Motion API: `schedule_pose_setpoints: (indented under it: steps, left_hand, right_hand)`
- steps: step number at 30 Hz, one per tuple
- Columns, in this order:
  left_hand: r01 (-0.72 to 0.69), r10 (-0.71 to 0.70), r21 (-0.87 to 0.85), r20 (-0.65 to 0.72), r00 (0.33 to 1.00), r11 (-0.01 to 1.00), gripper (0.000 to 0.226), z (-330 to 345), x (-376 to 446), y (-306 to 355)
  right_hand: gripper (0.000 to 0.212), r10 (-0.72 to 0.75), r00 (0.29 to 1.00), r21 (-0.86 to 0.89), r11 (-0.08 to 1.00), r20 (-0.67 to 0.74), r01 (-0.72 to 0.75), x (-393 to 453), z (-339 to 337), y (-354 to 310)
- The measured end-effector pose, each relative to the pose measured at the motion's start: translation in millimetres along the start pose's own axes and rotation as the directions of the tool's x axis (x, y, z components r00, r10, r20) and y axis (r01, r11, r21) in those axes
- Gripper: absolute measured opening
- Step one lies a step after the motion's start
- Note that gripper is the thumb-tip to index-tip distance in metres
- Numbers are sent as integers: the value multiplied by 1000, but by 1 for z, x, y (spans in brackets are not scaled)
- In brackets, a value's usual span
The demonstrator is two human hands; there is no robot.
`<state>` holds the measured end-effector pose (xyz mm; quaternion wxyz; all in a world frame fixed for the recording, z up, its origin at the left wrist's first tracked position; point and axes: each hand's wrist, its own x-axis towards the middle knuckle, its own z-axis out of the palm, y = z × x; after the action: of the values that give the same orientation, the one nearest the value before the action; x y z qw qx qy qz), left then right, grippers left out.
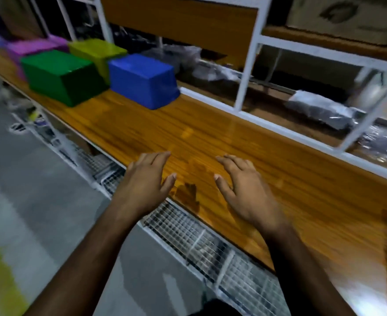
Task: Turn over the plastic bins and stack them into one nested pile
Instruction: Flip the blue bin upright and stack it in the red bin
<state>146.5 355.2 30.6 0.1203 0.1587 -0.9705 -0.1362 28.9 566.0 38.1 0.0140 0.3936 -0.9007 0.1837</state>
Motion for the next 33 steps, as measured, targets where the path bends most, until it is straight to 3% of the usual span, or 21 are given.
schedule_pose_setpoints:
  steps: [8,14,23,33]
  left_hand:
    - [151,-151,38,-10,989,988,63,-6,84,-136]
    - [163,-163,-3,-4,987,987,65,-8,184,-227]
    - [111,-109,-94,35,993,989,66,-17,300,-330]
    - [-33,96,-295,203,974,955,65,-8,410,-416]
  right_hand:
    - [54,-72,996,-11,997,42,73,160,64,-68]
    - [52,-42,998,48,998,44,39,300,111,-96]
    - [58,-80,997,-49,996,1,80,479,149,-136]
    - [79,217,976,-350,913,-19,-210,575,209,-134]
